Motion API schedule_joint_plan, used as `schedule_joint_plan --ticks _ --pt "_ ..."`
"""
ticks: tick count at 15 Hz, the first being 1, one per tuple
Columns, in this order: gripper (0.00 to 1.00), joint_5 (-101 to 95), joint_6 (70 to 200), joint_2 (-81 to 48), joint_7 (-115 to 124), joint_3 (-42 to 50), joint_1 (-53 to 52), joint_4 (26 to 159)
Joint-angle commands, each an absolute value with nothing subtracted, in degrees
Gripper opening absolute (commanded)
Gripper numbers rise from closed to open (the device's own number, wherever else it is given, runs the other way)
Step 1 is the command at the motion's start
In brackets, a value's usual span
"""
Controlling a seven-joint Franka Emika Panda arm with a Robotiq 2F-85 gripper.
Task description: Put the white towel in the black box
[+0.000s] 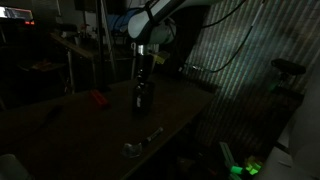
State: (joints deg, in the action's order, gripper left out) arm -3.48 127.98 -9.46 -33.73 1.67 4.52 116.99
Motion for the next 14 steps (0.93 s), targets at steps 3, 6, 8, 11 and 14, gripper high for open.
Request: schedule_joint_plan --ticks 3,6,8,11,14 --pt "0.0 -2.62 130.5 -14.26 -35.35 1.01 5.3 115.21" --pt "0.0 -1.98 130.34 -16.99 -35.56 0.55 5.59 115.18" --pt "0.0 -1.42 129.9 -18.51 -35.79 0.2 5.88 115.09" --pt "0.0 0.45 129.33 -19.94 -36.98 -0.5 6.59 114.89" --pt "0.0 5.12 128.16 -19.4 -40.96 -1.56 7.78 115.56"
